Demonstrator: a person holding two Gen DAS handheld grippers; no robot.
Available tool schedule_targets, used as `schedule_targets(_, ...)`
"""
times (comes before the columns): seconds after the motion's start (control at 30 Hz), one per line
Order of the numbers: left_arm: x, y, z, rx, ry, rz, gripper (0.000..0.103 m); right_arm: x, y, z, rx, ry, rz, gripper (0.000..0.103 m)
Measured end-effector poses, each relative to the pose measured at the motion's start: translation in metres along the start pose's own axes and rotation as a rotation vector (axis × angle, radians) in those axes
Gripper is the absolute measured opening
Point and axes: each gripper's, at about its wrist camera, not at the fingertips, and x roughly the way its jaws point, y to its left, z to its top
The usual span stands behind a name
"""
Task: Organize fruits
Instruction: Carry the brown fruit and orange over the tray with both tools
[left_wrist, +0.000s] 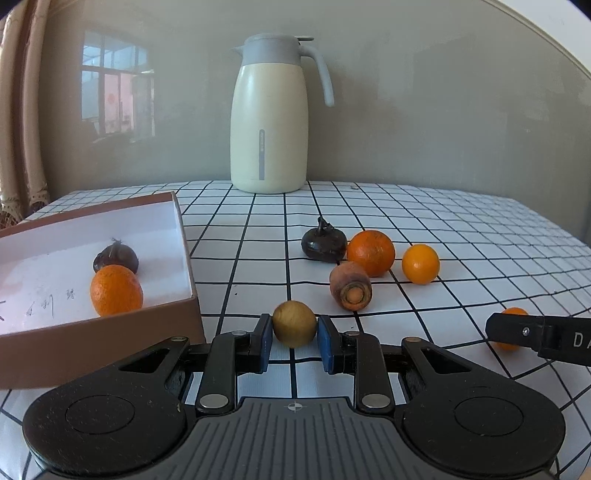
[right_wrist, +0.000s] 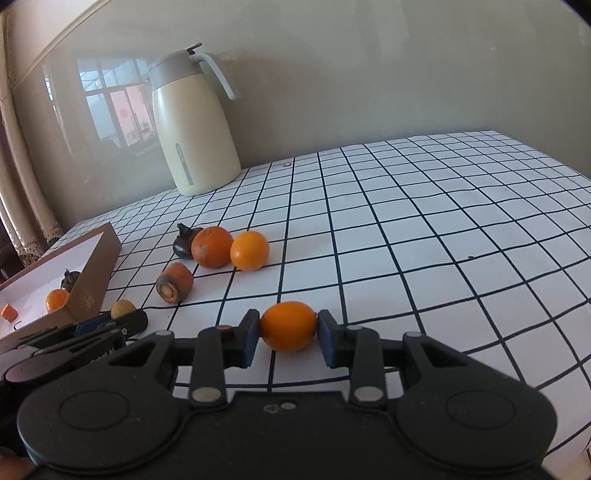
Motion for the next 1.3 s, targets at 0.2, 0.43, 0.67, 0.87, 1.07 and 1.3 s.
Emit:
schedule_targets(0.2,0.002,-0.003,0.002,0.022,0.003,-0.003,0.026,0.002,0.0,-0.001,0.0,0.002,0.003,0.025)
schedule_targets(0.43,-0.001,-0.001,0.001,0.01,-0.015,0.0,0.026,0.002,-0.001,-0.001,0.004,-0.002,0.001,0.025)
schedule_targets(0.67,-0.015,0.0,-0.002,0.037,-0.013,-0.008,0.026,-0.001,0.004,-0.001,-0.012,-0.007,0.01,0.025)
schedule_targets(0.87,-0.033,0.008,-0.005,0.027,-0.003,-0.009,0.026,-0.012,0.013,-0.006,-0.034,-0.004,0.028,0.025)
schedule_targets(1.07,-0.057,0.02,-0.009,0.022,-0.008,-0.001,0.026,-0.028,0.029,-0.013,-0.062,0.001,0.056,0.025)
schedule_targets(1.3,-0.088,0.041,-0.008,0.003,-0.028,0.028,0.026,-0.046,0.057,-0.017,-0.105,0.0,0.109,0.025)
